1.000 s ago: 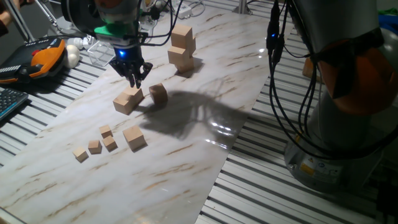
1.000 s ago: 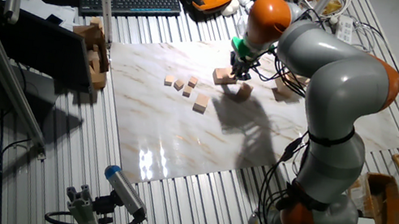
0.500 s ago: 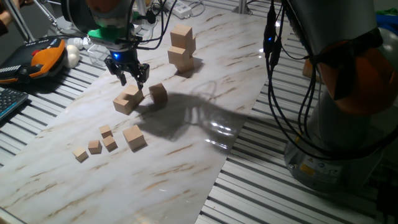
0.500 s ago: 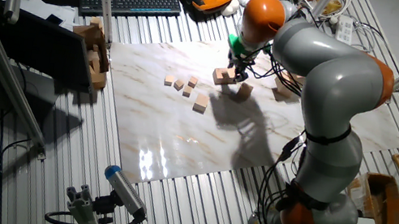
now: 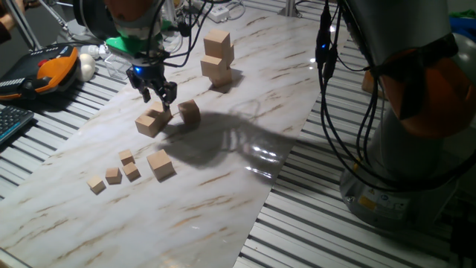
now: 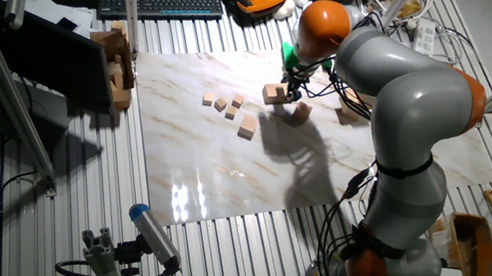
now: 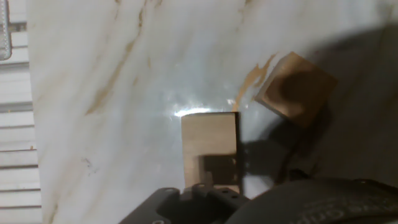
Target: Stack the blocks into a cross shape
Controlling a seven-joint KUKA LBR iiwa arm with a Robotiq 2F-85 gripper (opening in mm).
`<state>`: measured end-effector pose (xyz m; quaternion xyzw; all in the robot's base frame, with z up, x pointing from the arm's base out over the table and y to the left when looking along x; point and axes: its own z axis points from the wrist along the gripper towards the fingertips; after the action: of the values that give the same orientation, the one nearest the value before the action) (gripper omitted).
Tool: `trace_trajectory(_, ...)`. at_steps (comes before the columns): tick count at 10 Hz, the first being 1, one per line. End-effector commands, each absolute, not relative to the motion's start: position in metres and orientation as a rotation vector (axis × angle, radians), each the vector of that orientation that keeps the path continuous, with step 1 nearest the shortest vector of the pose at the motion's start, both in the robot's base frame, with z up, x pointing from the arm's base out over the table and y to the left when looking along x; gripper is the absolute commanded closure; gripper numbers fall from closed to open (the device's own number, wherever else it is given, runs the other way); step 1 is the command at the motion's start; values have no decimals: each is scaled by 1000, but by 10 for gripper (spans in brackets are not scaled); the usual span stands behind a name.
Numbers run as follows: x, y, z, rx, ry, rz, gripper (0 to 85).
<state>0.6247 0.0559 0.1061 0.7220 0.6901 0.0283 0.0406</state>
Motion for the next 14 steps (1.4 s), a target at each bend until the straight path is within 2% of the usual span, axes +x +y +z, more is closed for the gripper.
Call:
trace_trajectory(1, 626, 57, 105, 2205, 2125, 75, 340)
trace_trajectory(5, 632, 53, 101, 2198, 2129, 68, 340)
trace_trajectory(6, 633, 51, 101, 2213, 2126, 71, 170)
trace_trajectory(14, 640, 51, 77, 2261, 2133, 78, 170)
